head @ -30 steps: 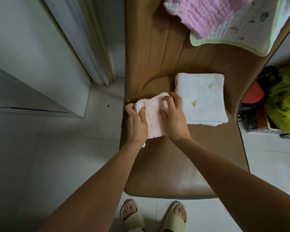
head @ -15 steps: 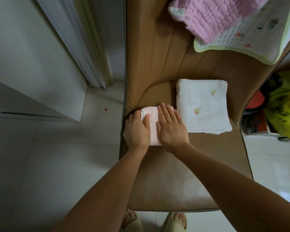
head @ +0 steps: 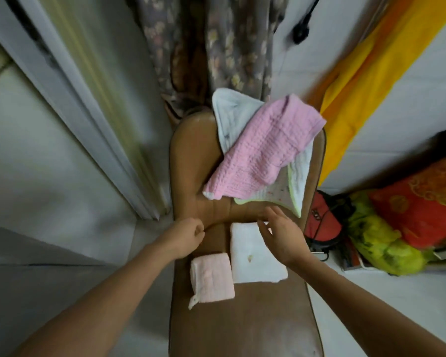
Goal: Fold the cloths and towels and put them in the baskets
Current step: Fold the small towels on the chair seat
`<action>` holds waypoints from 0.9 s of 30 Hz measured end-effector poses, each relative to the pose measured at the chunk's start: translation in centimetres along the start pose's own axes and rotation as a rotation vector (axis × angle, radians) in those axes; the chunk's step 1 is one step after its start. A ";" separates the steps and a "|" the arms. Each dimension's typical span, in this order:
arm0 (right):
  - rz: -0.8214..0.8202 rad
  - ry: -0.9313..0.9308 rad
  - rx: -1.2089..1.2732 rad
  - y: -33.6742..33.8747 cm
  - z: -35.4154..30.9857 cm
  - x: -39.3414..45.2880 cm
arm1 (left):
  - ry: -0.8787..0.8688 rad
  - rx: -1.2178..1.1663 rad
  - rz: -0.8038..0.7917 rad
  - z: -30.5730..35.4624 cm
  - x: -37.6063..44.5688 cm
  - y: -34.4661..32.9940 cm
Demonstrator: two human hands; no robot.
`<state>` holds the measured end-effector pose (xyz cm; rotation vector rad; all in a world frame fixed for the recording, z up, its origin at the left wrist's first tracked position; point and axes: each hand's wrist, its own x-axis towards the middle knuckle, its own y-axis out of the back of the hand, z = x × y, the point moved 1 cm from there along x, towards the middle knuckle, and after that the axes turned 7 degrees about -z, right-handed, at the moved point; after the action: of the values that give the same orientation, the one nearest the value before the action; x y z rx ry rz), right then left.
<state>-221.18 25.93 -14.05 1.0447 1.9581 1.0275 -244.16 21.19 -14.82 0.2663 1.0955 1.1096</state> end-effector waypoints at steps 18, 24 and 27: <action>0.022 0.405 -0.422 22.5 -0.2 16.5 | 0.018 -0.203 0.625 19.1 6.2 11.3; 0.128 0.527 -0.281 24.3 0.0 16.5 | -0.160 -0.322 0.527 18.8 4.7 11.7; -0.005 0.548 -0.108 25.1 0.5 15.3 | -0.313 -0.482 0.483 18.4 2.1 12.6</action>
<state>-219.21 48.66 4.56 0.7463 2.2898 1.5183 -236.56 34.86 1.23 0.3156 0.4681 1.6596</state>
